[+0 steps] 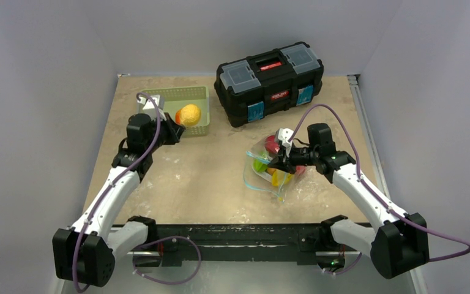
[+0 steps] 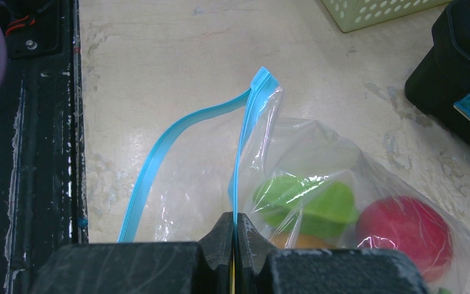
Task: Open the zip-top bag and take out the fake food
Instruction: Place the fake fruit in the bin.
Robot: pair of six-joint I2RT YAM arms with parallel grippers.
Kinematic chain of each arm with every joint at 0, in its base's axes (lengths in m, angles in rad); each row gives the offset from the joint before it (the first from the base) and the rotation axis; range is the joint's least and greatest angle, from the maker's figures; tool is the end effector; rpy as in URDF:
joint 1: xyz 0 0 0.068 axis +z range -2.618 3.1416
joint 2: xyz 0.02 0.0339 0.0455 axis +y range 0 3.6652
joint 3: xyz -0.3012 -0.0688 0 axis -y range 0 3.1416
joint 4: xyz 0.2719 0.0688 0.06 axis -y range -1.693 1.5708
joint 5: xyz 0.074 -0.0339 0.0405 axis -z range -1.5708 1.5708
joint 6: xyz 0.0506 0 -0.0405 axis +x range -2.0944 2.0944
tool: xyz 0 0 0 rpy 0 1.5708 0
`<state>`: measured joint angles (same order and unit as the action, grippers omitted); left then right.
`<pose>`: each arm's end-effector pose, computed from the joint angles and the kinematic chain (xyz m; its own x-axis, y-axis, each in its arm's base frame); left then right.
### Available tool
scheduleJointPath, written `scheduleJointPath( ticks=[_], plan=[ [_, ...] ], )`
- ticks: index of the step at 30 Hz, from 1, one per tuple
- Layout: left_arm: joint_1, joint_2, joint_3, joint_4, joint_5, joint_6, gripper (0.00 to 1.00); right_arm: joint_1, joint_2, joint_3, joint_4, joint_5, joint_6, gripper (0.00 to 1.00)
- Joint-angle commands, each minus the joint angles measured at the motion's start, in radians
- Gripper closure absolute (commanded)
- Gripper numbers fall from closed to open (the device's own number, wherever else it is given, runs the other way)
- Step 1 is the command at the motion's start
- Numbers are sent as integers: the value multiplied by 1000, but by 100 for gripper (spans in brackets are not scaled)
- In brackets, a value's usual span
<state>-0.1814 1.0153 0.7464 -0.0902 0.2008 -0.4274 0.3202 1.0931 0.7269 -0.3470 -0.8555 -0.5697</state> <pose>0.2489 -0.0559 0.3116 -0.4640 -0.3279 -0.8229 0.1847 0.8728 -0.4519 0.2138 0.1112 0.2695 -0.1193 -0.4123 -0.9032 -0.9651 0.2618 0.0080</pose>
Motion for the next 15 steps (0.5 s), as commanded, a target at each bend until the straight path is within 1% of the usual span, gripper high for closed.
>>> scheduleJointPath(
  ticks=[1, 15],
  plan=[
    [28, 24, 60, 63, 30, -8, 100, -3, -6, 32, 1, -15, -18, 100],
    [74, 112, 107, 75, 48, -34, 100, -3, -7, 33, -3, -17, -22, 100]
  ],
)
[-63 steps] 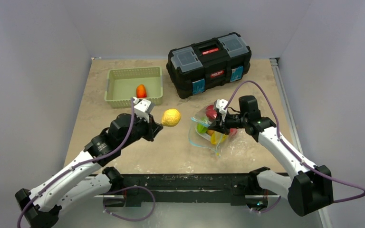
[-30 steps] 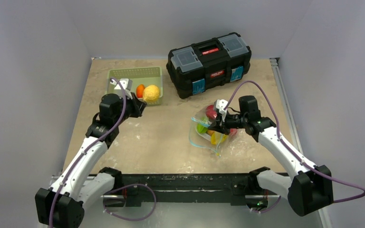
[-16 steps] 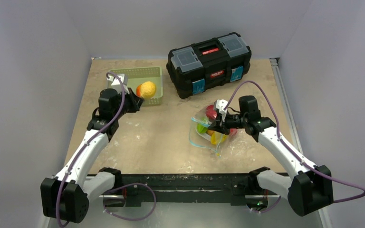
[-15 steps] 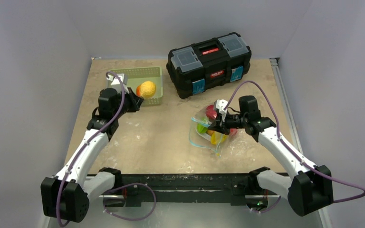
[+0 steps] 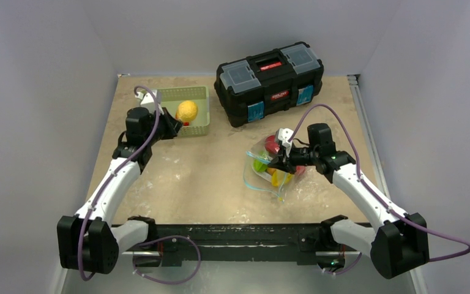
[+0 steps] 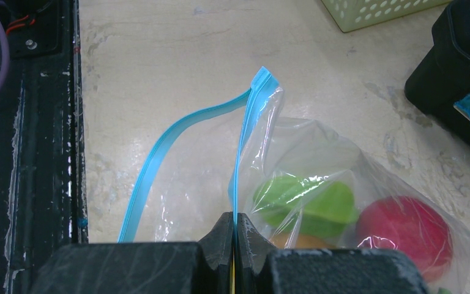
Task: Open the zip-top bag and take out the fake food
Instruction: Place the fake fruit in the bin.
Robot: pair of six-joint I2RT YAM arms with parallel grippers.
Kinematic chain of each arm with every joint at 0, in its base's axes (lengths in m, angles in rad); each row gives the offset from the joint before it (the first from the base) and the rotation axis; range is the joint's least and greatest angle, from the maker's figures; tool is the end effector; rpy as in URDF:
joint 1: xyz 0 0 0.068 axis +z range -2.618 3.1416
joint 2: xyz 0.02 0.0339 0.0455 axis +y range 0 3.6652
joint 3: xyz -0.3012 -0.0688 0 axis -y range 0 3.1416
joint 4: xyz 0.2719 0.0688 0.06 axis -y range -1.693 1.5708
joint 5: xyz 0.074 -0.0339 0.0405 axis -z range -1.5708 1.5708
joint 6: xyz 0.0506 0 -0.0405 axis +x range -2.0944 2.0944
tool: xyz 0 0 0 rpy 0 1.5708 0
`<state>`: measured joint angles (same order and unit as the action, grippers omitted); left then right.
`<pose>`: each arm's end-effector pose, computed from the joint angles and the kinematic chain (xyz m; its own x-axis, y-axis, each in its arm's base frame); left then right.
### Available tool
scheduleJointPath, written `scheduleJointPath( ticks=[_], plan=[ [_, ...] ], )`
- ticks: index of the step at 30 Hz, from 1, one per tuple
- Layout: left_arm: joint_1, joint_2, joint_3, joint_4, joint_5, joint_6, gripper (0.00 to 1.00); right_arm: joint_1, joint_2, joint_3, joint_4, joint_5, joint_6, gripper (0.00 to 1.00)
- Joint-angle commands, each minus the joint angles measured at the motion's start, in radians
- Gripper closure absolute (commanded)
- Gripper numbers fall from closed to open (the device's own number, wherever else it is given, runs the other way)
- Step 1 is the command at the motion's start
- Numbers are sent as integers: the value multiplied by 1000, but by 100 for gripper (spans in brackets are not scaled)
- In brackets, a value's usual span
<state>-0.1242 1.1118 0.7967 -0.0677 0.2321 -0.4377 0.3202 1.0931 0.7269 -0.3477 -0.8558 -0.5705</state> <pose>0.2744 -0.0460 0.3103 -0.4765 -0.3562 -0.8038 0.1439 0.8703 -0.4710 0.2138 0.1111 0.2695 -0.1191 -0.4125 -0.9031 -0.9652 0.2612 0.0079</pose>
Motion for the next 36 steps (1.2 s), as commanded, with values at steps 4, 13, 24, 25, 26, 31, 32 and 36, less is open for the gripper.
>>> scheduleJointPath(
  ticks=[4, 13, 24, 25, 26, 31, 32, 36],
  plan=[
    [24, 35, 68, 52, 15, -32, 100, -3, -6, 35, -3, -15, -23, 100],
    [41, 73, 94, 49, 25, -30, 100, -3, -7, 34, -4, -15, -25, 100],
    [59, 143, 148, 31, 34, -36, 100, -3, -4, 34, -4, -15, -25, 100],
    [61, 152, 158, 27, 35, -36, 100, -3, -3, 34, -5, -15, -26, 100],
    [63, 162, 169, 23, 37, -36, 100, -2, -3, 34, -5, -15, -26, 100],
    [66, 201, 208, 16, 43, -43, 100, -3, -2, 35, -5, -13, -26, 100],
    [66, 210, 216, 16, 45, -46, 100, -3, -2, 35, -5, -13, -26, 100],
    [67, 257, 252, -2, 40, -49, 100, -3, -2, 34, -4, -13, -26, 100]
  ],
)
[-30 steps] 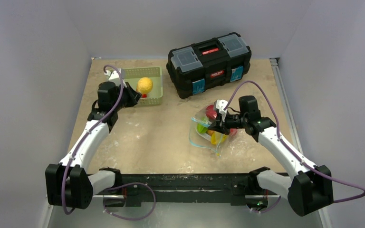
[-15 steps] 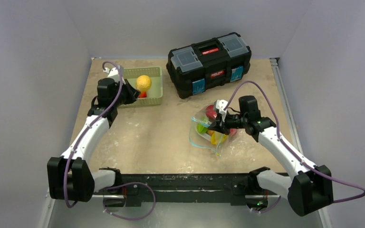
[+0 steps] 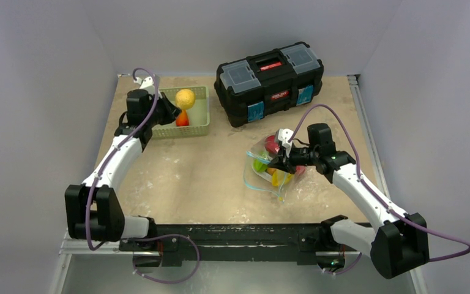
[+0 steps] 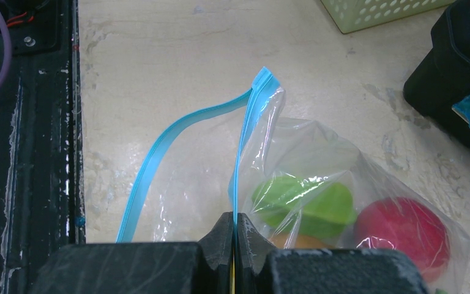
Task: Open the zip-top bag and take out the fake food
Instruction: Place the fake fruit in the bin.
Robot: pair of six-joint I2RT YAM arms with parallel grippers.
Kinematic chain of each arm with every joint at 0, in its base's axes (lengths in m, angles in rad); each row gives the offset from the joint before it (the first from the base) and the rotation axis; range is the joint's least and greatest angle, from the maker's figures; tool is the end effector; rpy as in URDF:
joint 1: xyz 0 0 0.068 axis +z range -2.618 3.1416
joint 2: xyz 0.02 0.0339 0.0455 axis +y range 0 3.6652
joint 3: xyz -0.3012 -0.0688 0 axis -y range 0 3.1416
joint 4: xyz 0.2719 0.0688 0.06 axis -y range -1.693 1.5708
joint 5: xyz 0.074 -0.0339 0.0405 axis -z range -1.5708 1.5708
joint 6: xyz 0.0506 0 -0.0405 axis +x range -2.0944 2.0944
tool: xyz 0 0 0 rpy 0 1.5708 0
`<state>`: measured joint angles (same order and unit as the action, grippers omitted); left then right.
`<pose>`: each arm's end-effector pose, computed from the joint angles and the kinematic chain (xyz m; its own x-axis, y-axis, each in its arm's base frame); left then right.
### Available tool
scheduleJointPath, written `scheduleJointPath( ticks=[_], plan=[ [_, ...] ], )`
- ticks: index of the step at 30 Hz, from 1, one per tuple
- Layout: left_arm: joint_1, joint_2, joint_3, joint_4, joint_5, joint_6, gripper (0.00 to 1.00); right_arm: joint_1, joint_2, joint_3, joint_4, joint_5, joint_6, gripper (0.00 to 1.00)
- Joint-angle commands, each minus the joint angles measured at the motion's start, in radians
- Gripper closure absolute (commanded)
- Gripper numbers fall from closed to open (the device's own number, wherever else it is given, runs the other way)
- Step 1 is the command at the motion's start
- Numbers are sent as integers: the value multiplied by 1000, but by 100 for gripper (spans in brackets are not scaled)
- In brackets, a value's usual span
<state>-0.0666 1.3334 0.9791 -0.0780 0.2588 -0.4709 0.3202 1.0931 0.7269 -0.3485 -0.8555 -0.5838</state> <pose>0.3350 -0.0353 0.3167 -0.5069 -0.4057 -0.7605 0.0743 0.8584 -0.5075 0.2137 0.1111 0.2694 -0.1070 -0.4163 -0.9029 -0.9667 0.2560 -0.0035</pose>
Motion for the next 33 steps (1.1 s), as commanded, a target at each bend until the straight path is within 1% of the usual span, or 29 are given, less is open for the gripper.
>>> scheduleJointPath(
  ticks=[1, 12, 13, 15, 17, 20, 24, 27, 30, 33],
  plan=[
    [9, 51, 81, -8, 7, -16, 100, -3, -3, 35, -4, -14, -13, 100],
    [16, 262, 222, -136, 5, -8, 100, -3, -9, 35, -5, -14, -15, 100],
    [17, 280, 237, -150, 6, -10, 98, -4, -10, 35, -5, -14, -15, 100],
    [20, 318, 264, -176, 19, -15, 93, -3, -10, 34, -7, -15, -15, 100],
    [24, 353, 293, -202, 38, -19, 82, -3, -11, 36, -6, -14, -16, 100],
    [27, 387, 334, -239, 57, -16, 64, -3, -13, 35, -9, -15, -17, 100],
    [27, 371, 338, -244, 58, -9, 47, -3, -12, 36, -10, -16, -19, 100],
    [27, 317, 317, -232, 53, 10, 43, -3, -14, 36, -11, -16, -21, 100],
    [28, 213, 275, -211, 41, 28, 41, -4, -16, 36, -13, -17, -22, 100],
    [28, 85, 195, -167, 28, 41, 37, -3, -16, 37, -15, -18, -24, 100]
  ],
)
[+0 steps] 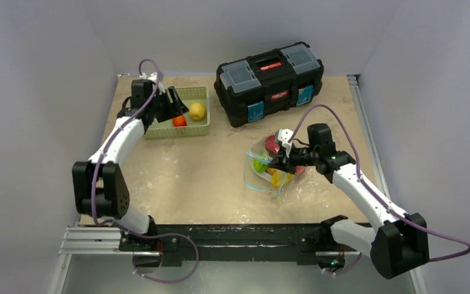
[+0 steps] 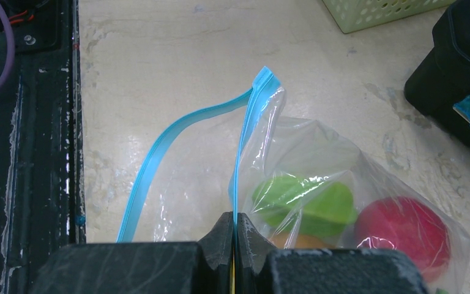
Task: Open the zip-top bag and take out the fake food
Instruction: Place the fake fruit in the bin, then adjust the zipper food storage bag at the center of the board.
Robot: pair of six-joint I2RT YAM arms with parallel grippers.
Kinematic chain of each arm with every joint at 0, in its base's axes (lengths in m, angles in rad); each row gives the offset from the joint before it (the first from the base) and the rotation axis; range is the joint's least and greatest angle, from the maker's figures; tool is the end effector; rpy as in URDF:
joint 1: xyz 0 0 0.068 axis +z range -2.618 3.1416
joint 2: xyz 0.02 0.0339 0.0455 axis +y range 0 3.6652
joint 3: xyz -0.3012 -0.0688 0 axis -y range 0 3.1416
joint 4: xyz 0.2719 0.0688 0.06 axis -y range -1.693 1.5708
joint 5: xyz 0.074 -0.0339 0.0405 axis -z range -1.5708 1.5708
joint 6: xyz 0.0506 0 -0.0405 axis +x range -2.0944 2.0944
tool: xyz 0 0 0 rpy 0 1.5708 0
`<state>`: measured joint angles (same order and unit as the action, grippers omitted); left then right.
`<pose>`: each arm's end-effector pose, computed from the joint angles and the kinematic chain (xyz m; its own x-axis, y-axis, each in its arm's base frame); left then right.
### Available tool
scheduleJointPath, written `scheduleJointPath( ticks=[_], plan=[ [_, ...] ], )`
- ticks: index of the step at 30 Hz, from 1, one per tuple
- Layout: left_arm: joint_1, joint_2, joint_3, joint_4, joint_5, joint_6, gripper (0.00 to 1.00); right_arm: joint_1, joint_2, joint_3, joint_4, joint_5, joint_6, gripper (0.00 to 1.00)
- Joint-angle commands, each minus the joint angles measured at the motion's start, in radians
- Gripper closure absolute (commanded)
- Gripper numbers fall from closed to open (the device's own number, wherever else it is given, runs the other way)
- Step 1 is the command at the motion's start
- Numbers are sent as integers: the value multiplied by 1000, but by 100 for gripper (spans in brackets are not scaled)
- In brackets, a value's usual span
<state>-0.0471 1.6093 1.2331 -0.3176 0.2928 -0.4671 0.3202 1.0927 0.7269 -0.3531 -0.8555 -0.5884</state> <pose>0.3995 -0.0335 0.2921 -0.6904 -0.3991 -0.6033 -0.0495 0.8582 -0.5110 0.2134 0.1110 0.2691 -0.1061 -0.4187 -0.9019 -0.9672 0.2540 -0.0041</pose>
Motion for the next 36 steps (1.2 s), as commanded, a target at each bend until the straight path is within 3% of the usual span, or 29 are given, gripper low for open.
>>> scheduleJointPath(
  ticks=[1, 4, 8, 11, 26, 29, 36],
  plan=[
    [9, -238, -89, 86, -15, 33, 36, -3, -16, 37, -11, -19, -19, 100],
    [9, -372, -184, 130, -44, 17, 26, -4, -16, 37, -12, -19, -21, 100],
    [10, -548, -308, 131, -129, -30, 0, -3, -17, 36, -12, -17, -22, 100],
    [16, -640, -381, 121, -164, -83, 0, -3, -17, 35, -13, -16, -23, 100],
    [8, -903, -560, 58, 238, -124, 0, -3, -21, 38, -24, -9, -37, 100],
    [-51, -956, -619, 72, 244, -147, 0, -3, -20, 39, -25, -9, -39, 100],
    [-266, -1050, -730, 93, 117, -162, 2, -3, -15, 40, -30, -7, -43, 100]
  ],
)
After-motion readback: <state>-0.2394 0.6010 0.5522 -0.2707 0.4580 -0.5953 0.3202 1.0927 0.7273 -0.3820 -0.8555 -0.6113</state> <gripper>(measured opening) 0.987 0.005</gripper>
